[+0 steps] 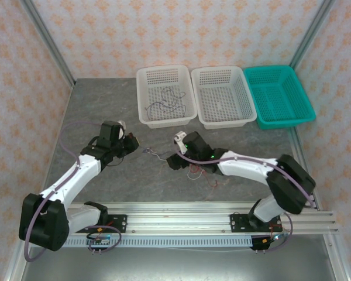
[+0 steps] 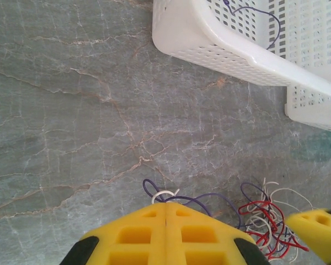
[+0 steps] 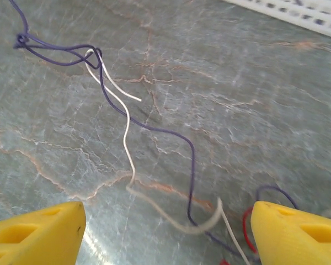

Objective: Untangle the cables

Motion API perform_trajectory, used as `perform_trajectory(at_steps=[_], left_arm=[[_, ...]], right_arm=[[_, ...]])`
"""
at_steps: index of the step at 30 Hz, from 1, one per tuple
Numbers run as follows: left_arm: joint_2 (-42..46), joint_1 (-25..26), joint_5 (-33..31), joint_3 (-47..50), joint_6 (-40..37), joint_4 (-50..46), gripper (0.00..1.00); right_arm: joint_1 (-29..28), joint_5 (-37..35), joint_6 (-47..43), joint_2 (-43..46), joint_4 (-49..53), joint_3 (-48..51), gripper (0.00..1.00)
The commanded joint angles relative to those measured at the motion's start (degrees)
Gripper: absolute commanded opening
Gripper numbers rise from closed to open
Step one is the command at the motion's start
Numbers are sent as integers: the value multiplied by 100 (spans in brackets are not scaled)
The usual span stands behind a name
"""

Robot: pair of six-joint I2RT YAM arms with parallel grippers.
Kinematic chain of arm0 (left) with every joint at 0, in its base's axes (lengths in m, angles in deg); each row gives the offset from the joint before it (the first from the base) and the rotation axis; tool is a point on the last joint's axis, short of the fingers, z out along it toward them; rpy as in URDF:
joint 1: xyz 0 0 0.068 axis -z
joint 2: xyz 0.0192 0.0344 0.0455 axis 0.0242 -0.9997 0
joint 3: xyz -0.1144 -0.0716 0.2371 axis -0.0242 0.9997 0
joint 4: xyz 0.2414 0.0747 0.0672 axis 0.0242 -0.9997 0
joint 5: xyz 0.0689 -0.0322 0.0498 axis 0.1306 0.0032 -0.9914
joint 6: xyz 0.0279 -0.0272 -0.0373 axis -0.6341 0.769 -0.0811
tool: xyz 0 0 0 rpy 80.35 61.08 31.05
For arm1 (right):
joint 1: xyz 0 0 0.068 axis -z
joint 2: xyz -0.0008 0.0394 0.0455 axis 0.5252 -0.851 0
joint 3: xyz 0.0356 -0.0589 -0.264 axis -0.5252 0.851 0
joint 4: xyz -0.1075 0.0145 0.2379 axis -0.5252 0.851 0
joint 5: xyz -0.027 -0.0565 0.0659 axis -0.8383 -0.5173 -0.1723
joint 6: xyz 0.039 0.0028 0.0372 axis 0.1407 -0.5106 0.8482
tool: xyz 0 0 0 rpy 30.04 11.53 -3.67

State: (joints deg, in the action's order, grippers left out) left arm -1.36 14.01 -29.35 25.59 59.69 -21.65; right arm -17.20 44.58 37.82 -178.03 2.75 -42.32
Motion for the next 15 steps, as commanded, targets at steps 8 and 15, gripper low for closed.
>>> perform_trajectory(at_steps=[8, 15], left_arm=[[459, 67, -758, 13, -30, -536, 0], [565, -501, -1405, -31, 254, -1158, 0]], right_arm=[[-16, -433, -705, -1042, 723, -934, 15], [142, -1777, 619, -802, 838, -383, 0]])
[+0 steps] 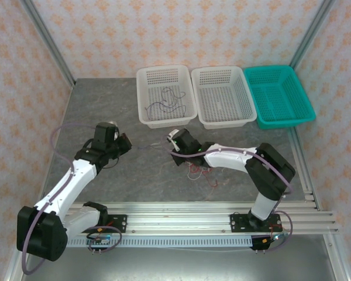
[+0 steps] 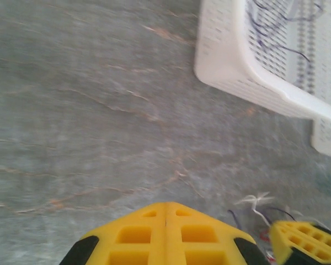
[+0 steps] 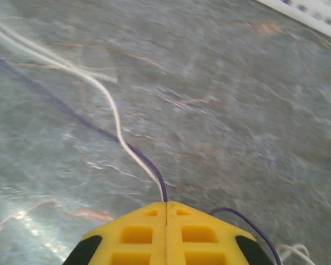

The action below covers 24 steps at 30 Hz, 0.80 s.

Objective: Untangle the cables

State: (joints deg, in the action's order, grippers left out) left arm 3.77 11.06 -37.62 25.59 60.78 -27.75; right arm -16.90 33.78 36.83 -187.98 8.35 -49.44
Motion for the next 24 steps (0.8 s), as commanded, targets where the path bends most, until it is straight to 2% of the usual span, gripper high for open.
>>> perform_trajectory(at_steps=[1, 8, 12, 17, 21, 23, 24], left_arm=[[26, -293, -681, -50, 144, -673, 0], [-104, -764, -951, 47, 5, -919, 0], [-191, -849, -1391, 46, -131, -1045, 0], [-226, -1211, -1543, 76, -197, -1111, 0], [-113, -1698, -1828, 145, -213, -1337, 0], [-7, -1824, -1552, 277, -271, -1165, 0], [46, -1812, -1104, 397, -393, -870, 0]], right_arm=[[188, -621, 908, 295, 290, 475, 0], [866, -897, 2097, 1178, 430, 1504, 0], [1061, -1578, 2474, 1622, 904, 1711, 0], [1606, -2202, 3054, 2029, 1332, 1923, 0], [2249, -2212, 3446, 2581, 1296, 2311, 0], [2331, -1959, 3185, 2831, 1048, 2446, 0], [2334, -1551, 2965, 2935, 801, 2510, 0]])
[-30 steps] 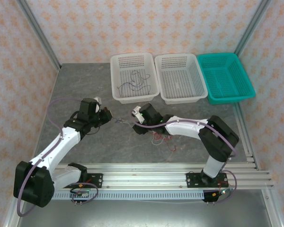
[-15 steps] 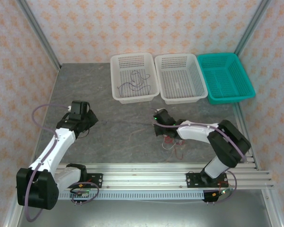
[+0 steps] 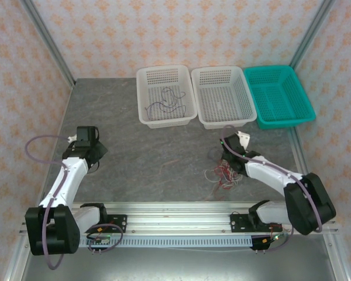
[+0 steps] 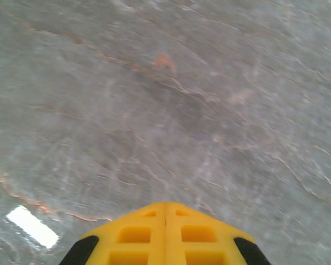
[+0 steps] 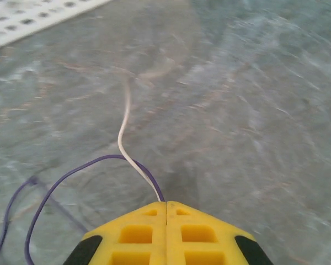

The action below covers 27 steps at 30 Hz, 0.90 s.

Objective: Untangle the cables

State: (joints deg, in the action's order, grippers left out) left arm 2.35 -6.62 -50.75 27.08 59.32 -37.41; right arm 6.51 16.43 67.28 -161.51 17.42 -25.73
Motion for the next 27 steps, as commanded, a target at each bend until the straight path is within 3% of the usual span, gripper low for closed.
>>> perform_trajectory(at_steps=[1, 3, 5, 12, 18, 21, 27], left_arm=[[213, -34, 752, 413, -333, 486, 0], [193, 89, 1576, 626, -399, 1058, 0], [190, 362, 1991, 697, -490, 1433, 8], [1020, 2476, 2178, 623, -1726, 2659, 44], [1333, 3821, 1870, 699, -3052, 3454, 56], [950, 4096, 2032, 596, -3083, 3705, 58], [-594, 4230, 3036, 277, -2050, 4789, 63]], right_arm=[[-21, 693, -272, 349, -340, 204, 0], [-35, 1622, -511, 354, -768, 255, 0], [-78, 2295, -649, 352, -1086, 221, 0], [-348, 3613, -1216, 352, -1390, -151, 0], [-774, 4125, -1505, 352, -1536, -549, 0], [-799, 4215, -1317, 350, -1787, -584, 0], [-810, 4370, -1182, 667, -2055, -545, 0]])
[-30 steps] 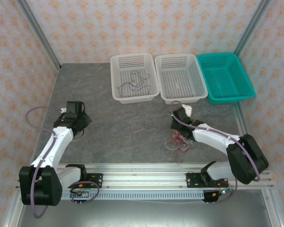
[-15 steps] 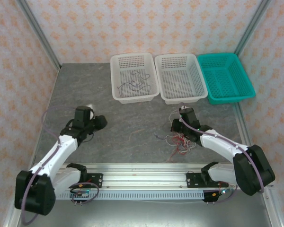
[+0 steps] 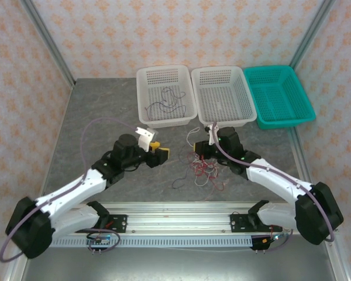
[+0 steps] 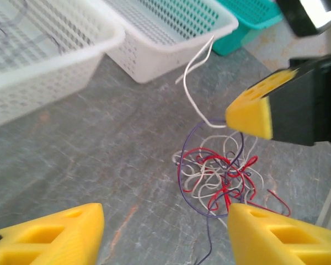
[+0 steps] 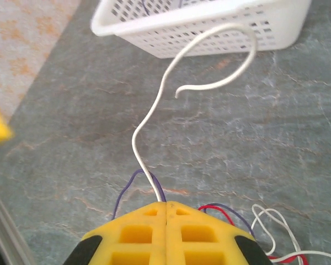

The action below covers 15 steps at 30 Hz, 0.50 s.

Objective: Untangle the cables

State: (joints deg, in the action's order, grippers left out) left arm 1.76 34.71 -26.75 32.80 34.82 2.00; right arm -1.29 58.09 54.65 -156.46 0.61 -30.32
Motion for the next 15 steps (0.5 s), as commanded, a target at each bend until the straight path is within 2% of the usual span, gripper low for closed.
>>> perform_trajectory(at_steps=[1, 3, 6, 7, 9, 10, 11, 12, 13, 15], left_arm=[[-804, 136, 842, -362, 526, 1060, 65], [-1430, 240, 1339, -591, 739, 1454, 68], [-2100, 285, 1188, -804, 1122, 1903, 68], [-2274, 294, 1115, -861, 1207, 2041, 64], [-2524, 294, 1045, -1058, 1247, 1959, 52], [-2621, 291, 1086, -1126, 1255, 1950, 43], [-2676, 301, 1141, -1169, 1256, 1983, 29], [-2710, 307, 1212, -1196, 1218, 1968, 3], [-2726, 307, 1289, -1248, 1144, 1841, 0], [-2642, 307, 1289, -1301, 1035, 1577, 0]], right_arm=[[-27, 208, 102, 172, -381, -74, 0], [-35, 256, 150, 172, -400, -59, 0], [-44, 313, 217, 164, -468, -23, 0], [-43, 323, 247, 164, -486, -12, 0], [-49, 213, 293, 198, -411, -3, 0], [-44, 87, 326, 222, -378, 19, 0], [-43, -8, 362, 246, -366, 51, 0], [-44, -101, 390, 268, -371, 87, 0], [-44, -283, 422, 293, -394, 153, 0], [-49, -713, 518, 291, -406, 270, 0]])
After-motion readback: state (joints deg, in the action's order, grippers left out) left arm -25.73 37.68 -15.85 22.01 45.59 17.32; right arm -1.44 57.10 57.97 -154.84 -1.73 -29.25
